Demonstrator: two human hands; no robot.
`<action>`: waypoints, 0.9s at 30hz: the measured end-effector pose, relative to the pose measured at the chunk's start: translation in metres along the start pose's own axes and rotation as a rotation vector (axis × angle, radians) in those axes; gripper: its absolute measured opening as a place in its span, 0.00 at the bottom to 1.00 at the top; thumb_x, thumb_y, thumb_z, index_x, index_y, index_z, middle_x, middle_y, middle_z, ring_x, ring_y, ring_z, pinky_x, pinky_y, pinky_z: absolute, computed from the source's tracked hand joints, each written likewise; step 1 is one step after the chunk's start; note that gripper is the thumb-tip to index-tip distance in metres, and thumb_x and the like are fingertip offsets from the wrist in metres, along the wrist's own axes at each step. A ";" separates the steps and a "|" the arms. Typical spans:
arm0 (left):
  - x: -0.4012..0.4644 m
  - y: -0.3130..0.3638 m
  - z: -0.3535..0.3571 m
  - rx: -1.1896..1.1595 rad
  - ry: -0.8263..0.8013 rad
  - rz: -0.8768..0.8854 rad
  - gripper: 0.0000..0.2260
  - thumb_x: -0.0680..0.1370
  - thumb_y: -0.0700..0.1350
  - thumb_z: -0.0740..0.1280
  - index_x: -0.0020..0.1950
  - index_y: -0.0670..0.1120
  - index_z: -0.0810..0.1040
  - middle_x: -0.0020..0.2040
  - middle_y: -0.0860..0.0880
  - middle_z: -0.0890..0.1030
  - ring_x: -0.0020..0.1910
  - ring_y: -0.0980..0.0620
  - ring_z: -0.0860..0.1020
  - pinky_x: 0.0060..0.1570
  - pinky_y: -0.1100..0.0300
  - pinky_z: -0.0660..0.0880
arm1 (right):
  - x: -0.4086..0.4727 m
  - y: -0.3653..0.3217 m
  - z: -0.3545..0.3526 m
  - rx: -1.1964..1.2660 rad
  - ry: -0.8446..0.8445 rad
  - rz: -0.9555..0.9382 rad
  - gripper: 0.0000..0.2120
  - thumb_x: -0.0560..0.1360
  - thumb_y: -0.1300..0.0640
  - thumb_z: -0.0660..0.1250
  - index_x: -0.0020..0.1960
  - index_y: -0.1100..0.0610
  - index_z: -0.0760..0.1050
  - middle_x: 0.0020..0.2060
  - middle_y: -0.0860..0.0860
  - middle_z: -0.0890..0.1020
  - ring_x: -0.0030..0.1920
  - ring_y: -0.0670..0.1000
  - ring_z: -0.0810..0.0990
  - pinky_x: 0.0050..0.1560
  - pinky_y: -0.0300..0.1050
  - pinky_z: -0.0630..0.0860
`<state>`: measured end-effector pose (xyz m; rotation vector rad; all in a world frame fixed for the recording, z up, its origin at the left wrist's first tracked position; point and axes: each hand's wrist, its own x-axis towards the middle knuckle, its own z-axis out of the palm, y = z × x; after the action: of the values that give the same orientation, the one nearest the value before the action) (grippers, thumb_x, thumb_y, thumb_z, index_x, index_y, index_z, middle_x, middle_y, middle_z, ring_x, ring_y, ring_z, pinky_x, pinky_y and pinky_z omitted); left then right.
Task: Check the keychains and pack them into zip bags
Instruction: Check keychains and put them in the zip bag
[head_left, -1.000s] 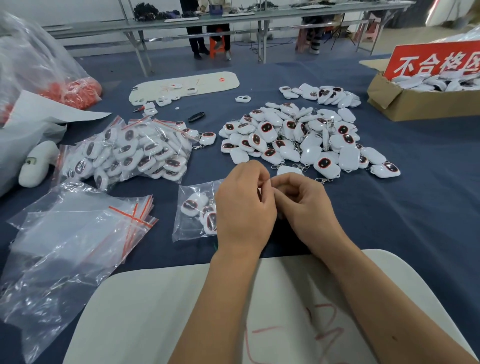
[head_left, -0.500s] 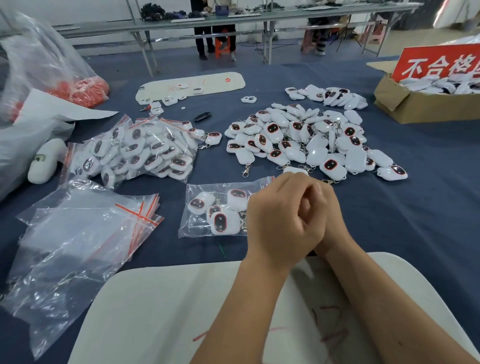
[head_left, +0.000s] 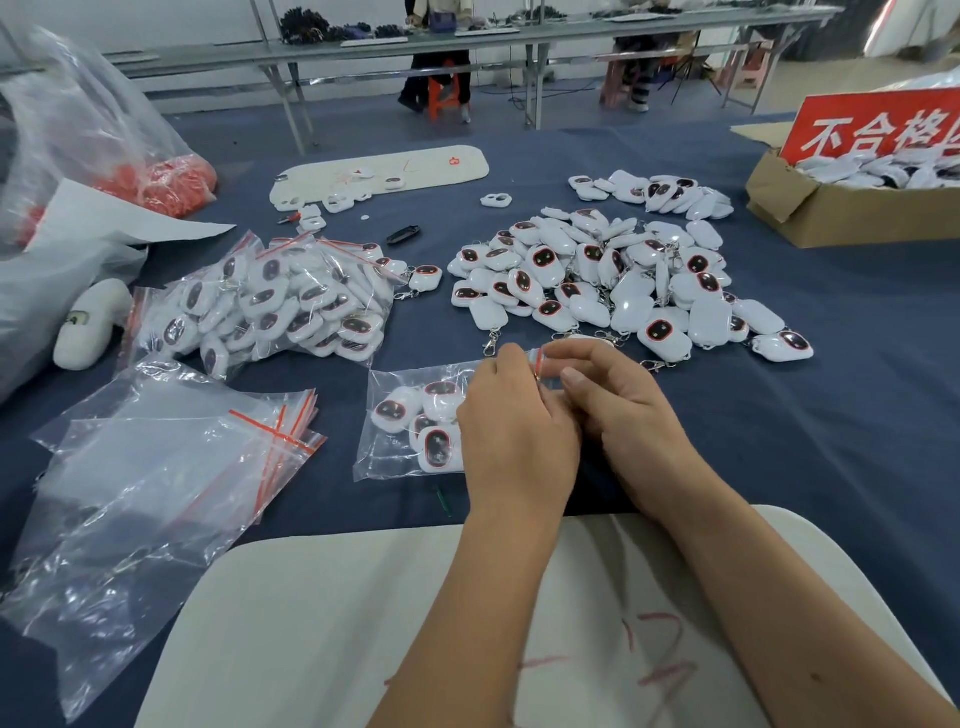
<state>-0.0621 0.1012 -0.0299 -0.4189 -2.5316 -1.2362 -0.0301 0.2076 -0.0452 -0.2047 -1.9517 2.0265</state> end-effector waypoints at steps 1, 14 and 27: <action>0.000 0.000 -0.001 -0.025 0.023 0.009 0.04 0.79 0.43 0.66 0.47 0.45 0.72 0.45 0.47 0.79 0.44 0.45 0.74 0.41 0.53 0.61 | 0.000 -0.001 0.001 0.054 -0.023 0.019 0.11 0.80 0.54 0.65 0.60 0.53 0.81 0.52 0.52 0.87 0.46 0.47 0.84 0.44 0.38 0.78; -0.003 0.004 0.000 -0.059 -0.011 0.218 0.03 0.79 0.39 0.67 0.50 0.45 0.79 0.42 0.53 0.73 0.38 0.54 0.66 0.40 0.60 0.59 | -0.002 -0.004 0.005 0.094 -0.012 -0.010 0.17 0.82 0.45 0.62 0.57 0.56 0.82 0.46 0.53 0.85 0.49 0.50 0.83 0.54 0.48 0.78; -0.005 0.004 0.005 -0.069 -0.048 0.168 0.06 0.80 0.42 0.68 0.47 0.48 0.71 0.41 0.50 0.77 0.39 0.50 0.69 0.39 0.58 0.59 | -0.003 -0.008 0.007 0.041 0.050 0.008 0.19 0.81 0.47 0.63 0.57 0.61 0.82 0.51 0.66 0.84 0.50 0.57 0.83 0.62 0.61 0.78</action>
<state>-0.0571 0.1064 -0.0318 -0.6706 -2.4403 -1.2662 -0.0288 0.1998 -0.0372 -0.2508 -1.8806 2.0449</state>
